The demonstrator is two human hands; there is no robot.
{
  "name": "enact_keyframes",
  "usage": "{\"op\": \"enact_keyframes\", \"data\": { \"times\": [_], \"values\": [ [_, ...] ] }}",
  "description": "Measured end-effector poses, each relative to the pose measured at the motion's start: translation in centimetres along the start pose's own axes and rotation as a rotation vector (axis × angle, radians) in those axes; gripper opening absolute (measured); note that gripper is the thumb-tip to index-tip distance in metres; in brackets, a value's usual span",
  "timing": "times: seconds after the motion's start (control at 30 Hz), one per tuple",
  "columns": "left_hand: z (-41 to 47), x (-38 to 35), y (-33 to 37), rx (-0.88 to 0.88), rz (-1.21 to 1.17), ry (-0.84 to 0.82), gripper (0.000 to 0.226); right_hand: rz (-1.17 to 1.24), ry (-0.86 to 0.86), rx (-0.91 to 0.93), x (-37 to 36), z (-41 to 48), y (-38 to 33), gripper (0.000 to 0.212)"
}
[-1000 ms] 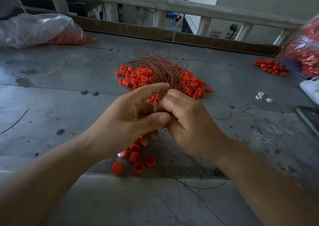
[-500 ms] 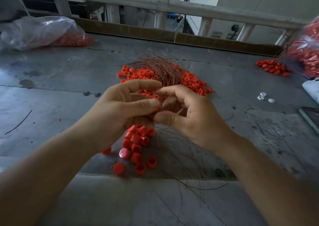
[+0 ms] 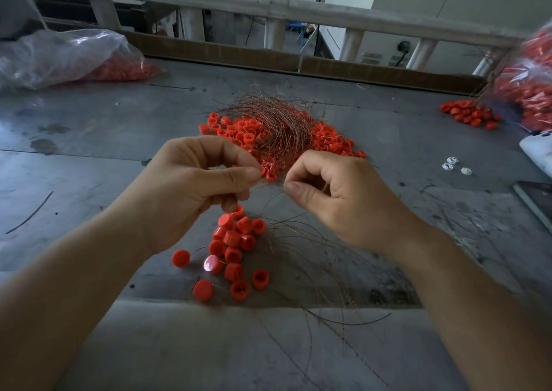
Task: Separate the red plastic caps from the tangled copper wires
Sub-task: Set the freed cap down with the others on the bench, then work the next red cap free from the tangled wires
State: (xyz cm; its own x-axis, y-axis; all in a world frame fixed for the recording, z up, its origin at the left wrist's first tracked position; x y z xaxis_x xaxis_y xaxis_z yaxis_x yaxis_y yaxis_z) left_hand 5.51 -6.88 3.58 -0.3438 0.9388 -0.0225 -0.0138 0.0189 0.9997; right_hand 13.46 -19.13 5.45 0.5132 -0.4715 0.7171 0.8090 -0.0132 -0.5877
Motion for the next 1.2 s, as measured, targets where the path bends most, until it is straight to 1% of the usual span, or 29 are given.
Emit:
{"op": "enact_keyframes", "data": {
  "times": [0.03,0.1,0.13,0.2,0.23,0.3,0.37,0.4,0.43,0.5,0.53,0.6,0.67,0.73,0.8,0.87,0.97,1.1,1.13,1.2],
  "values": [
    [0.0,0.3,0.0,-0.011,0.076,0.032,0.017,-0.009,-0.034,-0.015,-0.1,-0.1,0.1,0.018],
    [0.0,0.9,0.1,-0.04,0.317,0.108,0.025,-0.037,-0.114,-0.043,-0.6,-0.1,0.4,0.017],
    [0.1,0.9,-0.1,-0.028,0.408,0.107,0.025,-0.058,-0.152,-0.058,-0.9,-0.2,0.5,0.016],
    [0.2,0.5,-0.7,0.02,0.522,0.052,0.017,-0.108,-0.219,-0.069,-1.4,-0.3,0.7,0.012],
    [0.3,0.3,-0.9,0.045,0.573,0.029,0.018,-0.129,-0.244,-0.068,-1.7,-0.4,0.7,0.009],
    [0.3,0.3,-1.3,0.091,0.605,0.015,0.008,-0.168,-0.283,-0.064,-1.9,-0.4,0.8,0.006],
    [0.4,0.8,-1.4,0.08,0.581,0.052,0.031,-0.202,-0.323,-0.06,-2.1,-0.5,0.9,0.008],
    [0.7,1.1,-1.5,0.063,0.58,0.106,0.035,-0.214,-0.337,-0.058,-2.1,-0.5,0.9,0.009],
    [0.9,1.6,-1.5,0.045,0.61,0.185,0.03,-0.218,-0.341,-0.057,-2.1,-0.5,0.9,0.011],
    [1.5,2.4,-1.6,-0.013,0.757,0.338,0.009,-0.198,-0.323,-0.069,-1.9,-0.5,0.9,0.014],
    [1.7,2.6,-1.6,-0.043,0.832,0.385,0.007,-0.183,-0.307,-0.075,-1.8,-0.5,0.9,0.016],
    [2.4,2.8,-2.1,-0.064,0.929,0.42,0.018,-0.169,-0.267,-0.081,-1.4,-0.5,0.9,0.018],
    [3.2,3.0,-2.7,-0.062,0.994,0.416,0.03,-0.169,-0.223,-0.082,-1.0,-0.4,1.0,0.018],
    [3.9,3.0,-3.4,-0.033,1.035,0.387,0.038,-0.177,-0.178,-0.094,-0.6,-0.2,1.3,0.017],
    [4.4,2.9,-4.0,0.01,1.071,0.362,0.043,-0.201,-0.142,-0.109,-0.2,-0.1,1.6,0.016],
    [4.8,2.6,-4.3,0.007,1.109,0.342,0.044,-0.222,-0.116,-0.119,0.0,-0.1,1.9,0.015],
    [4.8,2.2,-4.2,-0.042,1.143,0.332,0.037,-0.243,-0.101,-0.13,0.1,-0.1,2.2,0.015],
    [4.5,2.5,-3.6,-0.08,1.105,0.362,0.015,-0.252,-0.088,-0.153,0.1,0.0,2.6,0.016],
    [4.5,2.4,-3.5,-0.09,1.105,0.359,0.013,-0.257,-0.087,-0.161,0.2,0.0,2.7,0.016],
    [4.5,2.2,-3.4,-0.098,1.108,0.344,0.016,-0.269,-0.088,-0.166,0.2,0.0,3.0,0.016]
  ]
}}
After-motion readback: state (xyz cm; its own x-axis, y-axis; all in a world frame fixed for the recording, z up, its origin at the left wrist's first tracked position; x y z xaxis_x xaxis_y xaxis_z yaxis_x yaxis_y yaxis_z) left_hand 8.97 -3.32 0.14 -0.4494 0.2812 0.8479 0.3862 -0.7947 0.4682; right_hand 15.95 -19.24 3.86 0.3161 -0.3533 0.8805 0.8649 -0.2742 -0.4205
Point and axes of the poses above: each hand's wrist, its own z-axis towards the middle knuckle, its own x-axis out of the back of the hand, y = z × x, the point moved 6 cm from there along z, towards the middle knuckle, and after that the axes turned 7 degrees about x, right-handed, at the moved point
